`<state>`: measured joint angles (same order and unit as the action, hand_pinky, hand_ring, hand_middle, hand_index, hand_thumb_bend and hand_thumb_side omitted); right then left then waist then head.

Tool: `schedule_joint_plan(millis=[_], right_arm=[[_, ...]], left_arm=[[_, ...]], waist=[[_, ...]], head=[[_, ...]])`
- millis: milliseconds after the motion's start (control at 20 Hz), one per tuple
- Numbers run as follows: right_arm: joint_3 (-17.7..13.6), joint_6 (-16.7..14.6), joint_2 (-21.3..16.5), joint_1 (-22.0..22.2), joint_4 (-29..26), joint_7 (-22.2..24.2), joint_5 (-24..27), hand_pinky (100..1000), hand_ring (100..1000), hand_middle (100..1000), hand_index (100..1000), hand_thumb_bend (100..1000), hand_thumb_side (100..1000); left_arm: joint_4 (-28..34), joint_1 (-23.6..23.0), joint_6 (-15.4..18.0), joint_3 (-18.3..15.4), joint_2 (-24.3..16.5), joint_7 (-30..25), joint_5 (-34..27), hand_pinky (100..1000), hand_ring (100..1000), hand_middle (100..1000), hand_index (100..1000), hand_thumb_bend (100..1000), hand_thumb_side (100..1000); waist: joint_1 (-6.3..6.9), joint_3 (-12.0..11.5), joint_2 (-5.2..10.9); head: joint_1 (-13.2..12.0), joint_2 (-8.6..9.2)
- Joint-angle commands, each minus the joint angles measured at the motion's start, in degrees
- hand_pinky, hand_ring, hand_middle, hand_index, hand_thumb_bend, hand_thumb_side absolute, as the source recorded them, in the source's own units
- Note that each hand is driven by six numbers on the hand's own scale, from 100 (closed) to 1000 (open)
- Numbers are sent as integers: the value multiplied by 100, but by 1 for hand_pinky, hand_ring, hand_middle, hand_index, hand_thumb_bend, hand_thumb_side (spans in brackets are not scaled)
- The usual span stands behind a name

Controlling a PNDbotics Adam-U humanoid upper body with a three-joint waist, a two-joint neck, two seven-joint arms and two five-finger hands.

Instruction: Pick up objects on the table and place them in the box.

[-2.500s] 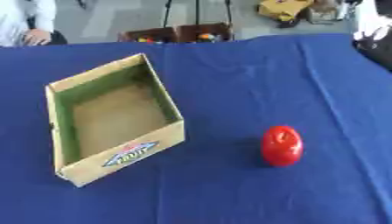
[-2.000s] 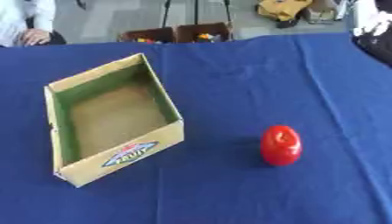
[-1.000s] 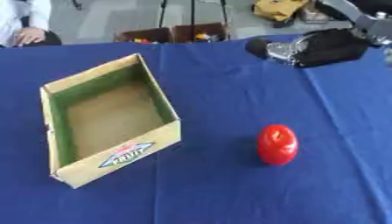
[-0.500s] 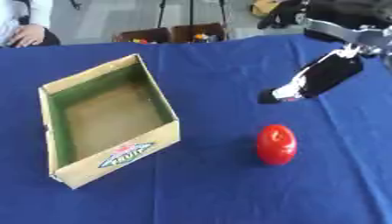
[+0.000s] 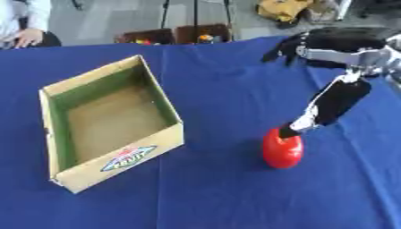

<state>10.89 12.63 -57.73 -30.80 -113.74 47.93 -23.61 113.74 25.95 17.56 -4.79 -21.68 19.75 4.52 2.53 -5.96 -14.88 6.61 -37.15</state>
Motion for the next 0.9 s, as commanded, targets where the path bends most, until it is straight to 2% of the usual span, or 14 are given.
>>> schedule_joint_plan(millis=[50,200,600,900], right_arm=[[26,346,-212,-23,-85,99,222,853,806,893,1000,732,306],[107,605,-181,-9,-85,128,293,831,788,833,1000,714,303],[253,820,-97,114,-85,384,114,846,817,875,1000,710,320],[310,950,-16,297,24,404,115,862,839,896,989,705,324]], left_arm=[[85,98,-4,8,-128,-28,-23,643,850,830,890,100,965],[85,106,-4,11,-126,-35,-32,643,850,830,889,100,964],[85,110,-4,15,-110,-44,-49,641,850,830,889,100,964],[85,106,-11,11,-96,-37,-55,639,850,830,889,100,964]], waist=[[-96,-10,112],[-86,-20,111],[-81,-37,93],[-77,-33,70]], head=[[2,79],[12,81],[31,98],[27,111]])
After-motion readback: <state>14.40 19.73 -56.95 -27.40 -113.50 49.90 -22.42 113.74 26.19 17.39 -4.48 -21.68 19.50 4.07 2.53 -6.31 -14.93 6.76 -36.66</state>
